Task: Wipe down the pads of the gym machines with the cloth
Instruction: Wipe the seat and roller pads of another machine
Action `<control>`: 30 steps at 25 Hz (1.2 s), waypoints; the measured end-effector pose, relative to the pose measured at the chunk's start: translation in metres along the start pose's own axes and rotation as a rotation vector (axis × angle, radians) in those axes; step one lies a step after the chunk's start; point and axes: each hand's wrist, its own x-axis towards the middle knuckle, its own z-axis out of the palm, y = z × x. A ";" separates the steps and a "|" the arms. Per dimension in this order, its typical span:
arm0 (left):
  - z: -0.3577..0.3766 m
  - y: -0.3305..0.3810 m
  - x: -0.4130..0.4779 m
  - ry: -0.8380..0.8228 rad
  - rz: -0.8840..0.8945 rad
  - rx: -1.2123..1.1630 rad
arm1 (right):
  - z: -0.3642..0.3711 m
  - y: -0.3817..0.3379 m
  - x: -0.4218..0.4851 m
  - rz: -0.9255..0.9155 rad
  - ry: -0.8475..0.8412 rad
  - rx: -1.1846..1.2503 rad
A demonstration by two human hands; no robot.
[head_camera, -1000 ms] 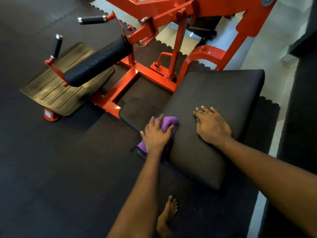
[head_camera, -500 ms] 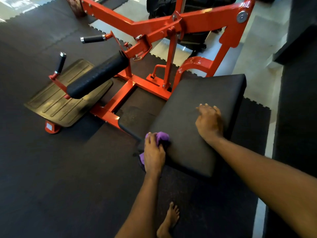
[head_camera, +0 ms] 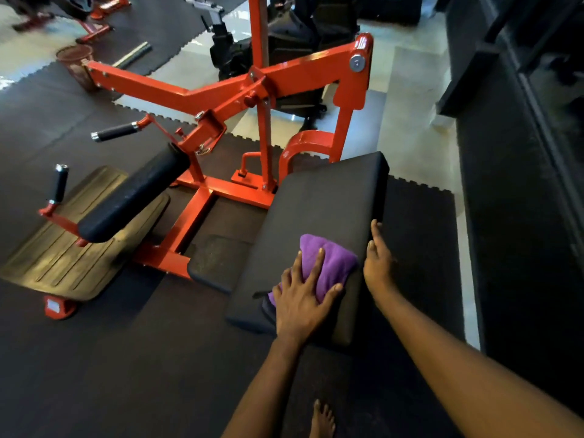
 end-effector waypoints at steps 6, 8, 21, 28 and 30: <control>0.000 0.038 0.103 -0.028 -0.017 0.002 | 0.022 0.015 -0.001 -0.102 0.168 0.208; -0.001 0.038 0.135 -0.064 -0.086 -0.029 | 0.024 0.020 0.001 -0.139 0.188 0.205; -0.004 -0.003 0.118 0.031 -0.208 -0.065 | 0.015 -0.015 0.077 -0.194 0.079 -0.085; 0.001 0.060 0.290 -0.053 0.114 -0.048 | 0.046 -0.020 0.135 -0.210 0.291 -0.218; 0.005 0.048 0.323 -0.058 0.132 -0.029 | 0.048 -0.015 0.137 -0.272 0.321 -0.292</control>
